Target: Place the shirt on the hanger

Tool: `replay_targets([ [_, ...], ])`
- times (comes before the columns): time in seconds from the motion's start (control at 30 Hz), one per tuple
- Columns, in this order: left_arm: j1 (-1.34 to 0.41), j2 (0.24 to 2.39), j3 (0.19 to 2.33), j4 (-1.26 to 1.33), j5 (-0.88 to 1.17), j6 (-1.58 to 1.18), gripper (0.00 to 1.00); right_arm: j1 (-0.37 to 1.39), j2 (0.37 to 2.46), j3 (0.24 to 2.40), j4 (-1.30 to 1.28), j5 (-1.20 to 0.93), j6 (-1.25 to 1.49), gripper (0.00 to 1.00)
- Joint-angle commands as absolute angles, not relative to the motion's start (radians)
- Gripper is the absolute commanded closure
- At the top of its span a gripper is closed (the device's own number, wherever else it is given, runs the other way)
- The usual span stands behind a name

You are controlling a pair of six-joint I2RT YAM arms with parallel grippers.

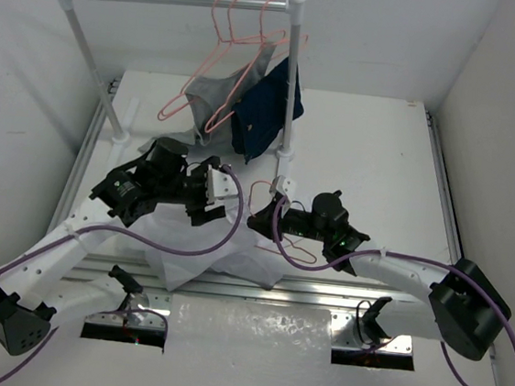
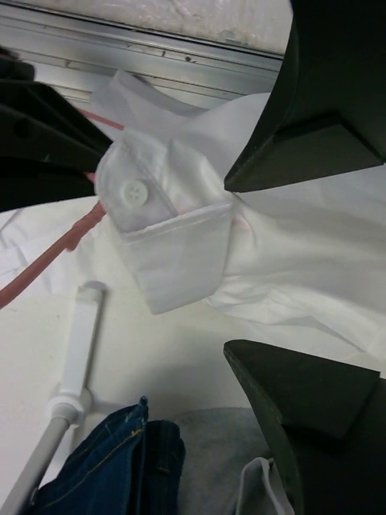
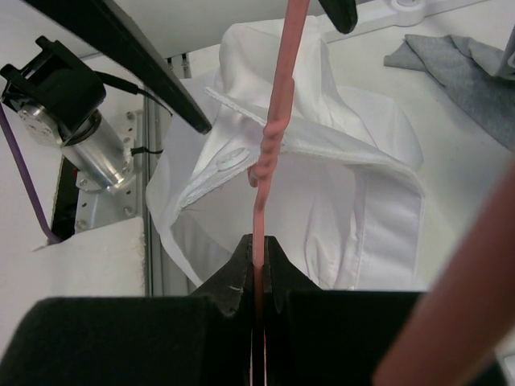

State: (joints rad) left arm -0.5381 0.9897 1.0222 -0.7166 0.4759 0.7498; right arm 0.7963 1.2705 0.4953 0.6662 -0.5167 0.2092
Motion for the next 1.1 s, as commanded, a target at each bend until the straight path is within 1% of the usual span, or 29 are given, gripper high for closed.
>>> replay_targets([
  [0.0,-0.548,0.986,1.048,-0.589,0.490,0.677,0.30,0.805,1.269,0.518,0.706,-0.534,0.212,1.00],
  [0.07,-0.546,0.992,1.060,-0.577,0.494,0.672,0.34,0.805,1.269,0.517,0.707,-0.534,0.213,1.00],
  [0.1,-0.548,0.994,1.068,-0.590,0.540,0.679,0.40,0.805,1.269,0.517,0.706,-0.534,0.213,1.00],
  [0.17,-0.549,0.999,1.094,-0.630,0.598,0.687,0.46,0.805,1.267,0.520,0.700,-0.526,0.209,1.00],
  [0.2,-0.554,1.000,1.094,-0.629,0.615,0.671,0.54,0.805,1.266,0.520,0.699,-0.525,0.207,1.00],
  [0.23,-0.558,1.002,1.091,-0.627,0.614,0.667,0.55,0.804,1.266,0.520,0.699,-0.523,0.207,1.00],
  [0.27,-0.564,1.008,1.086,-0.624,0.600,0.664,0.54,0.805,1.266,0.520,0.701,-0.523,0.207,1.00],
  [0.37,-0.589,1.026,1.040,-0.598,0.520,0.641,0.45,0.805,1.267,0.526,0.703,-0.523,0.209,1.00],
  [0.4,-0.597,1.031,1.034,-0.586,0.499,0.640,0.44,0.805,1.267,0.528,0.698,-0.525,0.209,1.00],
  [0.5,-0.635,1.023,1.017,-0.548,0.399,0.634,0.46,0.805,1.266,0.532,0.687,-0.528,0.206,1.00],
  [0.57,-0.644,1.022,1.012,-0.525,0.319,0.627,0.50,0.805,1.266,0.532,0.689,-0.523,0.206,1.00],
  [0.6,-0.653,1.026,1.011,-0.496,0.266,0.615,0.56,0.804,1.267,0.532,0.690,-0.522,0.206,1.00],
  [0.67,-0.661,1.035,1.011,-0.486,0.247,0.609,0.60,0.805,1.267,0.534,0.693,-0.522,0.209,1.00],
  [0.7,-0.666,1.043,1.008,-0.483,0.245,0.607,0.71,0.805,1.267,0.532,0.695,-0.522,0.209,1.00],
  [0.83,-0.683,1.049,1.000,-0.474,0.258,0.601,1.00,0.805,1.270,0.535,0.689,-0.517,0.209,1.00],
  [0.97,-0.683,1.002,1.057,-0.518,0.346,0.598,1.00,0.805,1.284,0.540,0.678,-0.485,0.216,1.00],
  [1.07,-0.678,0.948,1.176,-0.630,0.458,0.617,1.00,0.804,1.296,0.545,0.680,-0.430,0.228,1.00],
])
